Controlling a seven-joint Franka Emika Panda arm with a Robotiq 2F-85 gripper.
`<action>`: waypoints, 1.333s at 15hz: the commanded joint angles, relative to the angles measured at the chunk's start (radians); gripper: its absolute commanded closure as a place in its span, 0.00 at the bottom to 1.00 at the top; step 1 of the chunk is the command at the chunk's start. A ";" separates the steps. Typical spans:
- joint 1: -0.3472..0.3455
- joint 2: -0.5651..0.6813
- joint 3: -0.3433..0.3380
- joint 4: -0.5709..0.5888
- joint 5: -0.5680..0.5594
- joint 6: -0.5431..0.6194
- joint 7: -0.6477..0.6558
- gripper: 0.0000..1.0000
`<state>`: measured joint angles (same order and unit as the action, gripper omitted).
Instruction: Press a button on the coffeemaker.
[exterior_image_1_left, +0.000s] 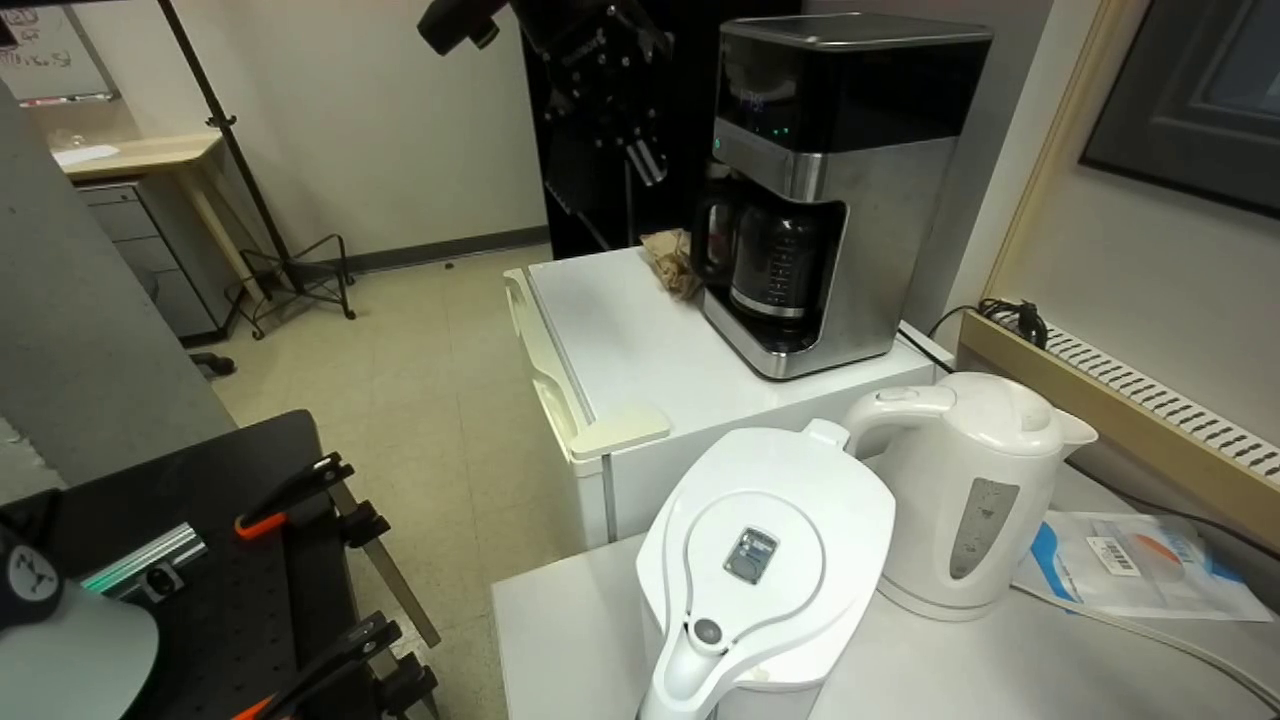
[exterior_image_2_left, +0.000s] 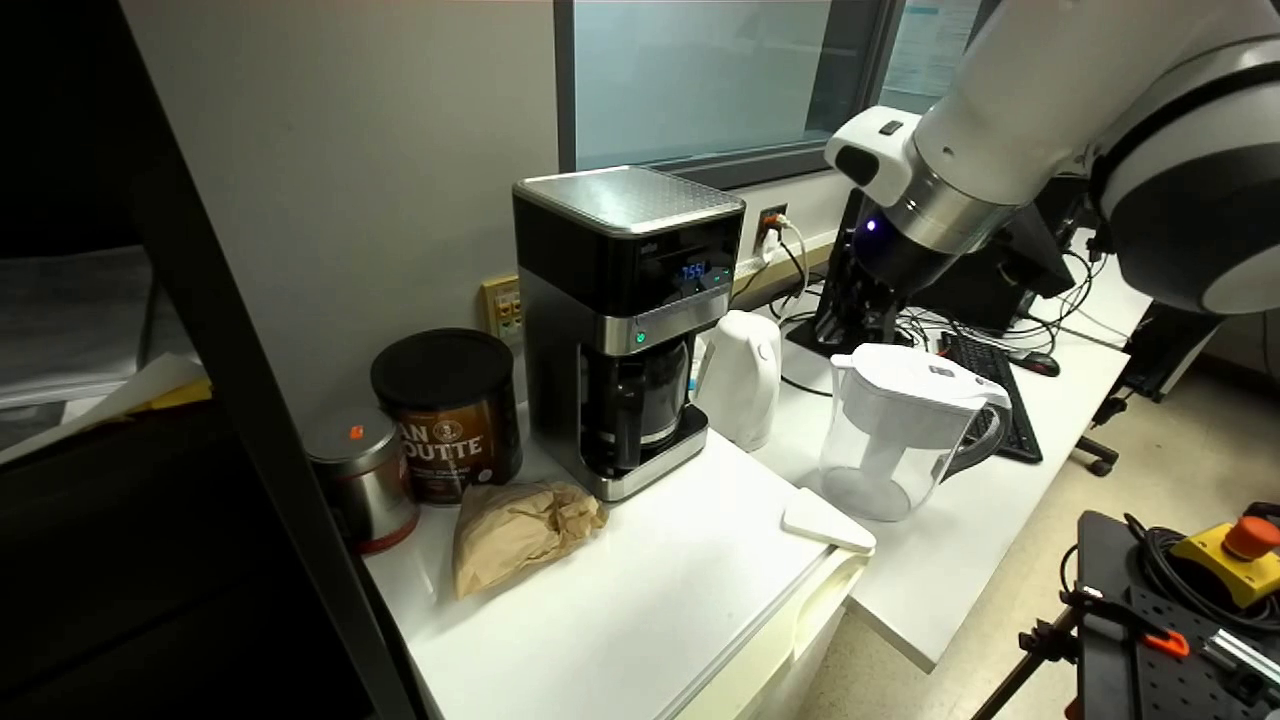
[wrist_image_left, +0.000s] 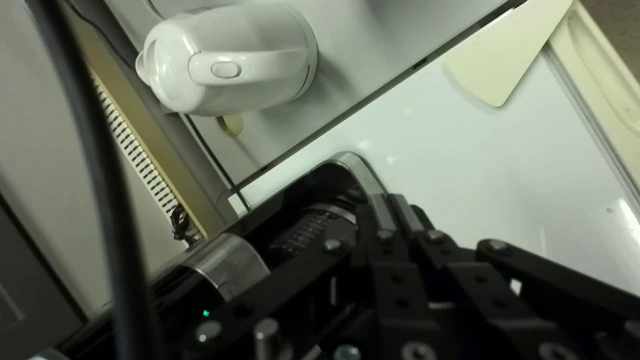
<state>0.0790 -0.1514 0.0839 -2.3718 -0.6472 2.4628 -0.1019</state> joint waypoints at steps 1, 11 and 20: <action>-0.036 0.007 0.003 -0.026 -0.149 0.153 0.081 1.00; -0.079 0.116 0.008 0.067 -0.609 0.227 0.494 1.00; -0.067 0.235 0.008 0.181 -0.773 0.219 0.695 1.00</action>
<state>0.0077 0.0339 0.0893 -2.2469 -1.3708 2.6750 0.5343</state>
